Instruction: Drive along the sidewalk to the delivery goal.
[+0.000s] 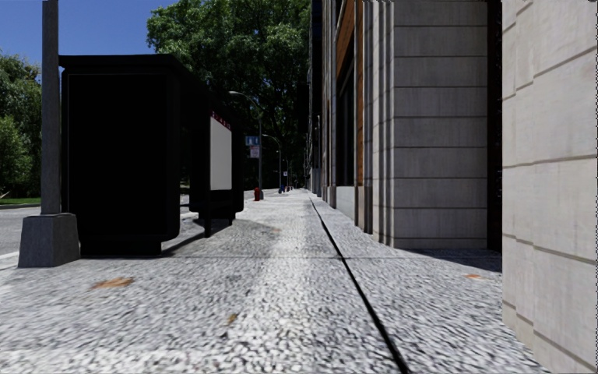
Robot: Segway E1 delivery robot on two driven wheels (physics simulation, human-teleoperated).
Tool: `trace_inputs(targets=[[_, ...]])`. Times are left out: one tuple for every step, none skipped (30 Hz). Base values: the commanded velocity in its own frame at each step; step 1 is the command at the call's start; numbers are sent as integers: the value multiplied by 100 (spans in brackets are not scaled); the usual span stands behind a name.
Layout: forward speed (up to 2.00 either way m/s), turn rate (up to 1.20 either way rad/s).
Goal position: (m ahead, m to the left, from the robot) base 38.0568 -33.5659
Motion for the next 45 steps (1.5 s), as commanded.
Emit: trace_inputs(targets=[[200,0],[200,0],[200,0],[200,0],[200,0],[200,0],[200,0],[200,0],[200,0],[200,0],[200,0],[200,0],[200,0],[200,0],[200,0],[200,0],[200,0],[200,0],[200,0],[200,0],[200,0],[200,0],[200,0],[200,0],[200,0],[200,0],[200,0],[200,0],[200,0],[200,0],[200,0],[200,0],[200,0],[200,0],[200,0],[200,0],[200,0],[200,0],[200,0],[200,0],[200,0],[200,0],[200,0],[200,0],[200,0]])
